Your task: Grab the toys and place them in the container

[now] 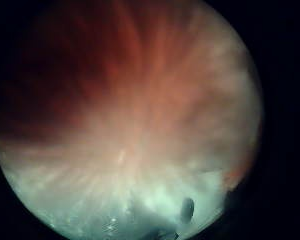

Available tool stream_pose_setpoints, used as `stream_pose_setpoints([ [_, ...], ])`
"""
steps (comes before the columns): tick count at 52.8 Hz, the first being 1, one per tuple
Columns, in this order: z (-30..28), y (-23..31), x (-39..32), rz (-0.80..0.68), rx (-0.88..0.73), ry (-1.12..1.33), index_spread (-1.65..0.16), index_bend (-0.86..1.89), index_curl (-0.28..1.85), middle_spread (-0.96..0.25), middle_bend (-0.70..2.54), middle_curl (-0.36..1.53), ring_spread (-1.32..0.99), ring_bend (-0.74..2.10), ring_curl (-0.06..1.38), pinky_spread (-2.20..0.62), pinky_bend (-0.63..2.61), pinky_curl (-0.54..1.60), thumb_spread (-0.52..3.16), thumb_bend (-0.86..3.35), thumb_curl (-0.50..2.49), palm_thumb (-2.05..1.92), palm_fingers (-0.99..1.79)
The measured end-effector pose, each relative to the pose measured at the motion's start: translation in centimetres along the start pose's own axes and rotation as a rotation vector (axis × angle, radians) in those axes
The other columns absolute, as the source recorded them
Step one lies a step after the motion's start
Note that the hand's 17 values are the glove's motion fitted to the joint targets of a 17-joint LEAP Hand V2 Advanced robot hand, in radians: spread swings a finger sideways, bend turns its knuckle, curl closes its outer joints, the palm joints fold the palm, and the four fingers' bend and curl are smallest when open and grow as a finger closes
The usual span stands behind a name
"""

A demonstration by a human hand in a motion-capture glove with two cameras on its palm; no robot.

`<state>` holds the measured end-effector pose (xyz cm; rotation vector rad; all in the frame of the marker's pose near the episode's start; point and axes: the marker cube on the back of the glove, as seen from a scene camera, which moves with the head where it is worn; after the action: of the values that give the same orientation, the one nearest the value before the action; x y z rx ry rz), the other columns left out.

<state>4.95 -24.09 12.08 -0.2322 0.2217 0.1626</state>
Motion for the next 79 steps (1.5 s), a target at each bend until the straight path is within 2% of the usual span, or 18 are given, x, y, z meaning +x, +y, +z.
stream_pose_setpoints([
  [6, -2.7, -0.8, -0.1, -0.07, 0.021, -0.05, -0.41, 0.47, 0.22, -0.28, 0.87, 0.58, -0.44, 1.26, 0.54, -0.39, 1.19, 0.39, 0.85, 0.11, 0.85, 0.71, 0.85],
  [13, -14.2, -3.3, 2.6, -0.153, 0.215, -0.047, -0.43, 0.51, 0.26, -0.29, 0.88, 0.62, -0.45, 1.27, 0.56, -0.4, 1.15, 0.4, 0.74, 0.12, 0.93, 0.71, 0.86],
  [19, -22.3, -5.8, 4.2, -0.084, 0.328, -0.107, -0.44, 0.53, 0.29, -0.3, 0.87, 0.64, -0.45, 1.28, 0.57, -0.41, 1.15, 0.42, 0.66, 0.11, 0.99, 0.71, 0.85],
  [24, -25.2, -7.8, 6.4, -0.006, 0.352, -0.054, -0.45, 0.53, 0.31, -0.29, 0.89, 0.66, -0.45, 1.28, 0.58, -0.41, 1.14, 0.43, 0.61, 0.11, 1.03, 0.7, 0.85],
  [32, -24.4, -11.3, 9.0, 0.177, 0.323, 0.049, -0.46, 0.52, 0.34, -0.29, 0.88, 0.69, -0.45, 1.28, 0.6, -0.41, 1.14, 0.45, 0.54, 0.11, 1.1, 0.7, 0.84],
  [38, -23.2, -15.3, 11.0, 0.221, 0.294, -0.008, -0.46, 0.5, 0.37, -0.29, 0.88, 0.71, -0.45, 1.29, 0.61, -0.41, 1.13, 0.46, 0.5, 0.11, 1.15, 0.69, 0.83],
  [46, -21.2, -20.7, 16.1, 0.387, 0.234, -0.016, -0.47, 0.44, 0.4, -0.29, 0.87, 0.73, -0.45, 1.27, 0.61, -0.41, 1.13, 0.47, 0.46, 0.1, 1.2, 0.68, 0.77],
  [55, -19.5, -23.0, 18.5, 0.43, 0.18, -0.057, -0.49, 0.35, 0.43, -0.3, 0.85, 0.75, -0.45, 1.25, 0.61, -0.41, 1.13, 0.47, 0.45, 0.09, 1.25, 0.67, 0.74],
  [65, -18.4, -23.1, 18.8, 0.449, 0.125, -0.037, -0.5, 0.2, 0.46, -0.31, 0.8, 0.76, -0.44, 1.23, 0.61, -0.4, 1.16, 0.47, 0.48, 0.07, 1.28, 0.64, 0.65],
  [68, -18.2, -22.9, 18.7, 0.445, 0.096, -0.037, -0.47, 0.12, 0.44, -0.3, 0.6, 0.72, -0.41, 1.13, 0.59, -0.39, 1.32, 0.51, 0.61, 0.04, 1.26, 0.57, 0.39],
  [70, -18.2, -22.6, 18.7, 0.439, 0.084, -0.046, -0.45, 0.14, 0.45, -0.27, 0.48, 0.68, -0.35, 1.0, 0.57, -0.32, 1.32, 0.52, 0.73, -0.07, 1.21, 0.35, 0.01],
  [71, -18.2, -22.5, 18.6, 0.436, 0.081, -0.051, -0.44, 0.17, 0.46, -0.26, 0.44, 0.67, -0.31, 0.96, 0.58, -0.29, 1.35, 0.54, 0.8, -0.02, 1.19, 0.38, -0.1],
  [74, -18.5, -22.0, 18.6, 0.425, 0.085, -0.064, -0.42, 0.15, 0.43, -0.22, 0.33, 0.6, -0.24, 0.77, 0.49, -0.2, 1.35, 0.51, 0.93, -0.04, 1.11, 0.28, -0.23],
  [79, -19.0, -21.1, 18.5, 0.4, 0.106, -0.071, -0.39, 0.13, 0.39, -0.18, 0.23, 0.54, -0.16, 0.61, 0.4, -0.11, 1.32, 0.46, 1.1, -0.04, 0.99, 0.16, -0.19],
])
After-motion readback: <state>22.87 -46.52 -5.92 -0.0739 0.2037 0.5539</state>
